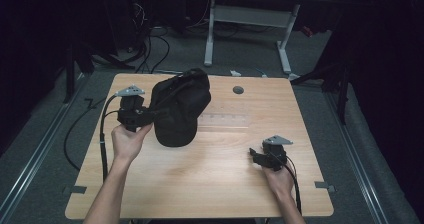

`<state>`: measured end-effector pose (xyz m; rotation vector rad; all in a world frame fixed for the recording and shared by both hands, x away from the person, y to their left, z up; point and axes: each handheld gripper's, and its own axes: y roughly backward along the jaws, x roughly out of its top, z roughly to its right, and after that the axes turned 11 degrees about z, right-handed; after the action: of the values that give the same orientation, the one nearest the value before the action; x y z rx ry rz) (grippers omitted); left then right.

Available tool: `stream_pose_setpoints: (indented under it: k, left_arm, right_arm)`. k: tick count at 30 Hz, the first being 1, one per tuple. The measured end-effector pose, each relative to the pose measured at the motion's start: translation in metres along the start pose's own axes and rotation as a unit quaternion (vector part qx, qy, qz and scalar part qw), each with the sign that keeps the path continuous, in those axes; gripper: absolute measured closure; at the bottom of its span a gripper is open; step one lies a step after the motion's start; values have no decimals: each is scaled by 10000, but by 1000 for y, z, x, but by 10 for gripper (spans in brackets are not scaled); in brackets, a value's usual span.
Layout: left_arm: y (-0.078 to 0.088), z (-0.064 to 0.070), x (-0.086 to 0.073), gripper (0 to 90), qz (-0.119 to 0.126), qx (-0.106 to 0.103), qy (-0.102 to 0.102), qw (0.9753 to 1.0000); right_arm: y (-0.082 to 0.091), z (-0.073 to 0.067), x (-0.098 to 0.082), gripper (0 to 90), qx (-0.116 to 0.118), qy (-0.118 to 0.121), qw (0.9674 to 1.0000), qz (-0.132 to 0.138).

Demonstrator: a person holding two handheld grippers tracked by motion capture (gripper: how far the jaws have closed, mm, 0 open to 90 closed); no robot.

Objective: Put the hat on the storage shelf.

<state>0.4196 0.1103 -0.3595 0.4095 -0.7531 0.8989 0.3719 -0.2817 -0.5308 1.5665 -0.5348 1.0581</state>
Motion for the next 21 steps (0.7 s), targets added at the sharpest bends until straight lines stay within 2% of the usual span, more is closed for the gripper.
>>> stream_pose_setpoints:
  k: [12,17,21]
  left_arm:
    - [-13,-3,17,865,374,199,-6,9991]
    - [-21,-4,23,865,550,339,-25,9979]
    - [-30,-5,29,865,693,516,-128,9962]
  right_arm:
    - [0,-1,0,375,17,19,10000,-18]
    - [0,-1,0,371,17,15,10000,-20]
    - [0,-1,0,368,15,16,10000,-20]
